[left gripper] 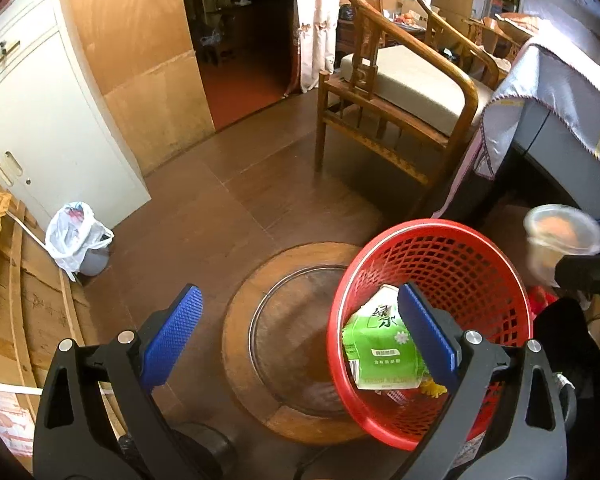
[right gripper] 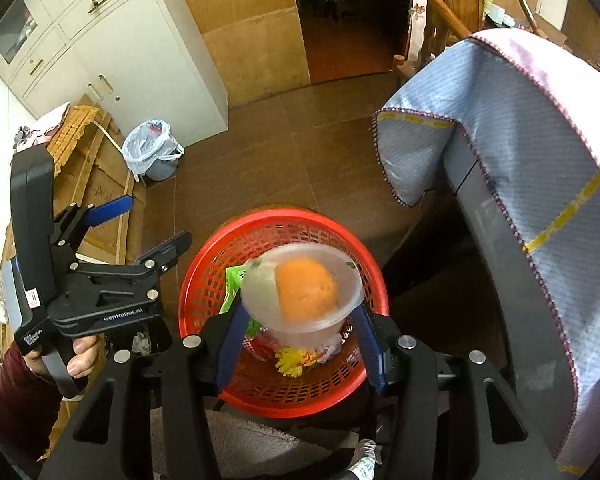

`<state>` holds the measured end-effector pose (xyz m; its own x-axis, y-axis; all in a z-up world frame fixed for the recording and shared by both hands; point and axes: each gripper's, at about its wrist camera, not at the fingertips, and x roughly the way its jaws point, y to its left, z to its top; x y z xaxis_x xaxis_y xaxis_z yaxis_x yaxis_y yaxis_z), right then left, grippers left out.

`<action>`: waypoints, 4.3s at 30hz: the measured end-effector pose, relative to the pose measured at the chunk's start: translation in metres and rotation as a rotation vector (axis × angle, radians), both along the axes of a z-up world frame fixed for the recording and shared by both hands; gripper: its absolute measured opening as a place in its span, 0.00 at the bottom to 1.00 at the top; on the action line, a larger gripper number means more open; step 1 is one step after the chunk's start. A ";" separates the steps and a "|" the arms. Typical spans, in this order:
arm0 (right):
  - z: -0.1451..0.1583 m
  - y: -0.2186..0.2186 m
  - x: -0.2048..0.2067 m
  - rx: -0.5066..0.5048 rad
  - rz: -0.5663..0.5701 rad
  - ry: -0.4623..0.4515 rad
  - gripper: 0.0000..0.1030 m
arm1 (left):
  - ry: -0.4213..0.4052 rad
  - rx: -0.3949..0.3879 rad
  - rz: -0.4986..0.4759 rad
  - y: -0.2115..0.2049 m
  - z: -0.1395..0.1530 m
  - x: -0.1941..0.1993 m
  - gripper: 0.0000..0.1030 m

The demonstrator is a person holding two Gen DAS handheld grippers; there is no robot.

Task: Collect trash
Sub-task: 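Open both tools to drop the carton and cup into the red basket, then return both tools to the table over the medicine box and blue mask, then position the left tool around the white medicine box and the right tool over the blue mask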

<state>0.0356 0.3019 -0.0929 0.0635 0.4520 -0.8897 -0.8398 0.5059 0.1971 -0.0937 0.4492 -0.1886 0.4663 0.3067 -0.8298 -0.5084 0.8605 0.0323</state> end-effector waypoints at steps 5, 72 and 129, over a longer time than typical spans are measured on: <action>0.003 0.000 -0.004 0.010 0.005 -0.005 0.61 | 0.006 0.011 -0.010 -0.003 0.001 0.001 0.92; 0.063 -0.565 0.092 0.393 -1.066 -0.259 0.87 | -0.243 0.269 -0.868 -0.485 0.158 0.232 0.94; 0.012 -0.609 0.141 0.467 -1.205 -0.020 0.94 | -0.095 -0.058 -0.765 -0.519 0.129 0.455 0.94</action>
<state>0.1770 -0.3074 -0.0805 0.6572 0.3673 -0.6582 0.0898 0.8288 0.5523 0.3608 -0.0699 -0.0600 0.6008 -0.1726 -0.7805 0.2304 0.9724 -0.0377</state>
